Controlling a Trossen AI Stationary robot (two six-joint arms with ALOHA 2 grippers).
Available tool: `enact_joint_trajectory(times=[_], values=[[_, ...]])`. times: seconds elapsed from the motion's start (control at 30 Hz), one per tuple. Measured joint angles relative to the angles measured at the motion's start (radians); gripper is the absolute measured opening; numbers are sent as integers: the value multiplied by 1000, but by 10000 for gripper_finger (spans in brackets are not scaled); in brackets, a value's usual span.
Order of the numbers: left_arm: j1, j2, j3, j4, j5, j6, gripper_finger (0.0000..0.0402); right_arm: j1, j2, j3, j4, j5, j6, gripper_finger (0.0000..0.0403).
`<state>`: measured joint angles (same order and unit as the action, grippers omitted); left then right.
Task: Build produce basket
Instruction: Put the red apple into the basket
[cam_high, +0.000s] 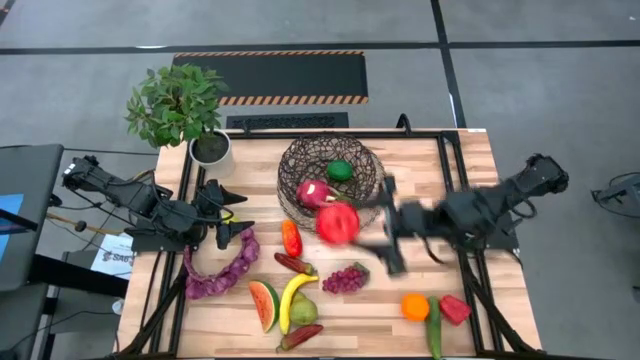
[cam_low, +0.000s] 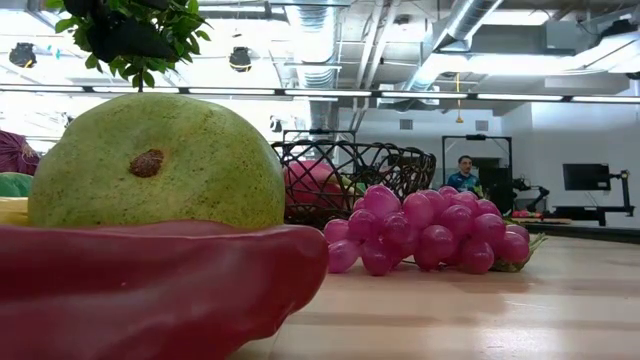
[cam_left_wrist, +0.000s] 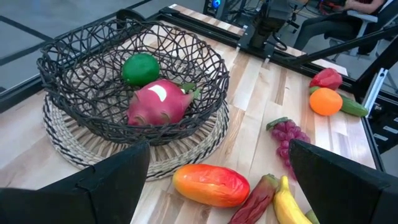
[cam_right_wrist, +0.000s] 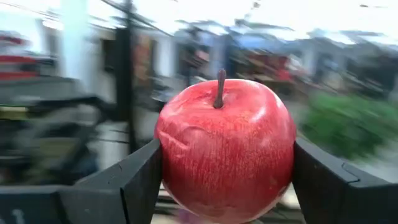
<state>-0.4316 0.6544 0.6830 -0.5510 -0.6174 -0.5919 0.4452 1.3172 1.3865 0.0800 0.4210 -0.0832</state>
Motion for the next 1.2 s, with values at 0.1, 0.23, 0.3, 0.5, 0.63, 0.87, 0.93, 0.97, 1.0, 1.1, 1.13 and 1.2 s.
enact_joint_trajectory(times=[0.1, 0.23, 0.3, 0.5, 0.63, 0.87, 0.93, 0.97, 1.0, 1.1, 1.13, 1.2], values=[[0, 0, 0, 0, -2, -2, 368, -155, -5, 0, -129, 0, 100, 302], [0, 0, 0, -1, -17, -21, 368, -349, 17, 1, -395, 3, 247, 302], [0, 0, 0, -1, -18, -22, 368, -424, 41, -2, -557, 2, 314, 302], [0, 0, 0, -8, -27, -34, 368, -546, 192, -1, -800, -24, 378, 302], [0, 0, 0, -17, -38, -50, 368, -594, 300, -1, -842, -124, 366, 302], [0, 0, 0, -21, -38, -60, 368, -648, 413, -1, -924, -195, 366, 302], [0, 0, 0, -21, -38, -60, 368, -654, 424, -1, -925, -197, 366, 302], [0, 0, 0, -21, -38, -60, 368, -656, 424, -1, -926, -203, 366, 302], [0, 0, 0, -21, -38, -59, 368, -659, 423, -1, -926, -211, 365, 302], [0, 0, 0, -23, -38, -59, 368, -665, 422, 0, -927, -215, 366, 308], [0, 0, 0, -23, -38, -59, 368, -665, 422, 0, -934, -215, 365, 313], [0, 0, 0, -25, -38, -59, 368, -666, 422, 0, -938, -215, 365, 328]])
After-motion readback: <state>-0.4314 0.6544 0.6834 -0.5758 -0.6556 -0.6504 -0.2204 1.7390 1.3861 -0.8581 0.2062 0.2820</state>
